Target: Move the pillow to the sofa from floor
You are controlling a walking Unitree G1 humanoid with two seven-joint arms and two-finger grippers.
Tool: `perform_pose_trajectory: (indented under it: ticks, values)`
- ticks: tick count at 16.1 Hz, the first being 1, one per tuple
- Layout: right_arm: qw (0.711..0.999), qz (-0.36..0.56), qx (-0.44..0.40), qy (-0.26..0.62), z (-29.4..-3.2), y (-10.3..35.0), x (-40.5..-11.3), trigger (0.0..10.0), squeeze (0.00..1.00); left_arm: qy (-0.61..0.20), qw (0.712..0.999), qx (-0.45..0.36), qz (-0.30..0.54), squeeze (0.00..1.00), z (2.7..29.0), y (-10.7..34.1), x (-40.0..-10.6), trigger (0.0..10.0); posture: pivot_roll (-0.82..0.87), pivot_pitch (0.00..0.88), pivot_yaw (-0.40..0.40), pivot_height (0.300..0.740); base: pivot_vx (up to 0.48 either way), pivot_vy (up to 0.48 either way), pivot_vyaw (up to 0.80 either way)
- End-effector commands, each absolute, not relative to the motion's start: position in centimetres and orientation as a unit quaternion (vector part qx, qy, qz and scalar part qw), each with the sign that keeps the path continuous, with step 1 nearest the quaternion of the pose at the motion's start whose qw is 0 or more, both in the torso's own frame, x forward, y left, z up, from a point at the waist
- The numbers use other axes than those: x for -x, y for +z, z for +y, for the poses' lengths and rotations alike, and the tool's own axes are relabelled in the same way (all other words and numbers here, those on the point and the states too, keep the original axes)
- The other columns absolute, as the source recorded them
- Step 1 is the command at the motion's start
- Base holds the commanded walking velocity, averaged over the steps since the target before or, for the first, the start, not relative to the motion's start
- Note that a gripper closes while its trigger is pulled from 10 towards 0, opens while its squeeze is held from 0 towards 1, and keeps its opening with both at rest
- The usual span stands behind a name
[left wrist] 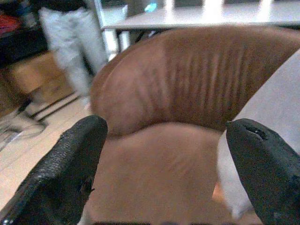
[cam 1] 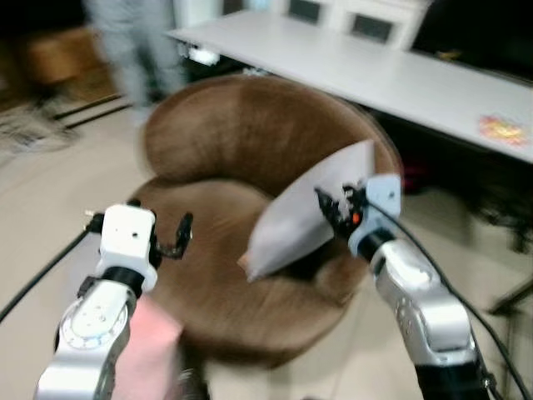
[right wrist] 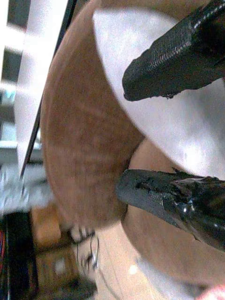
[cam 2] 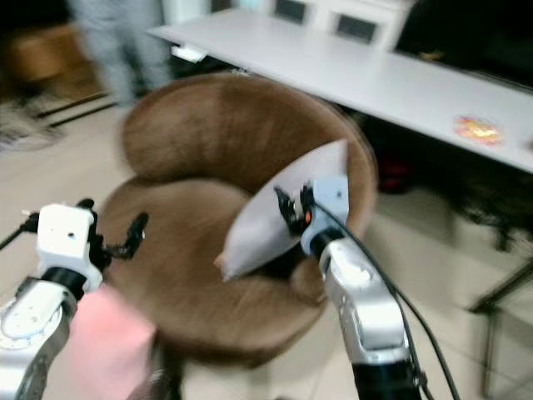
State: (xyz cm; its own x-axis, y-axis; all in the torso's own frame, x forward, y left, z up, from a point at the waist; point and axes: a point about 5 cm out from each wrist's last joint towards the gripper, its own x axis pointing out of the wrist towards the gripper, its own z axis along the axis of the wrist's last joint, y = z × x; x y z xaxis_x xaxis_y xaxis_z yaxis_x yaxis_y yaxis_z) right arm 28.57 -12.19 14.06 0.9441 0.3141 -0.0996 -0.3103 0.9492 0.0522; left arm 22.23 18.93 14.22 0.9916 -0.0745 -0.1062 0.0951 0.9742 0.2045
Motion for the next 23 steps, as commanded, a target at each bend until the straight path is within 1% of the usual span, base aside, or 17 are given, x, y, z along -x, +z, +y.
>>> perform_pose_trajectory:
  ticks: [1, 7, 11, 13, 14, 16, 18, 20, 23]
  values:
    - [0.985, 0.060, -0.012, 0.160, -12.3, 14.0, -28.4, 10.0, 0.00, -0.047, 0.992, -0.110, 0.029, 0.00, 18.8, 14.8, -22.6, 10.0, 0.00, 0.000, -0.070, 0.740, 0.000, 0.000, 0.00]
    - [0.981, 0.078, 0.004, 0.176, -12.3, 13.5, -28.2, 10.0, 0.00, -0.034, 0.994, -0.095, 0.034, 0.00, 19.3, 14.4, -22.0, 10.0, 0.01, 0.000, -0.085, 0.740, 0.000, 0.000, 0.00]
    - [0.979, 0.098, 0.017, 0.179, -12.7, 12.8, -28.3, 10.0, 0.00, -0.031, 0.994, -0.094, 0.033, 0.00, 19.2, 14.3, -21.5, 10.0, 0.02, 0.000, -0.099, 0.740, 0.000, 0.293, 0.00]
    - [0.977, 0.102, 0.022, 0.187, -12.7, 12.7, -28.4, 10.0, 0.00, -0.028, 0.994, -0.096, 0.033, 0.00, 19.1, 14.2, -21.3, 10.0, 0.03, 0.000, -0.103, 0.740, 0.000, 0.298, 0.00]
    - [0.976, 0.103, 0.024, 0.192, -12.7, 12.6, -28.4, 10.0, 0.00, -0.026, 0.994, -0.097, 0.032, 0.00, 19.1, 14.2, -21.1, 10.0, 0.04, 0.000, -0.122, 0.740, 0.000, 0.300, 0.00]
    - [0.974, 0.106, 0.027, 0.200, -12.5, 12.5, -28.4, 10.0, 0.00, -0.021, 0.994, -0.098, 0.033, 0.00, 19.1, 14.2, -20.9, 10.0, 0.05, 0.000, -0.132, 0.740, 0.000, 0.298, 0.00]
    - [0.973, 0.108, 0.027, 0.202, -12.4, 12.3, -28.5, 10.0, 0.00, -0.019, 0.994, -0.098, 0.033, 0.00, 19.1, 14.3, -20.7, 10.0, 0.05, 0.000, -0.132, 0.740, 0.000, 0.300, 0.00]
    - [0.972, 0.111, 0.025, 0.204, -12.2, 12.2, -28.4, 10.0, 0.00, -0.021, 0.994, -0.102, 0.035, 0.00, 19.2, 14.4, -20.8, 10.0, 0.05, 0.000, -0.120, 0.740, 0.000, 0.300, 0.00]
    - [0.977, 0.110, 0.011, 0.182, -12.2, 12.0, -28.1, 10.0, 0.00, -0.040, 0.992, -0.111, 0.037, 0.00, 19.2, 14.6, -21.1, 10.0, 0.02, 0.000, -0.058, 0.740, 0.000, 0.298, 0.00]
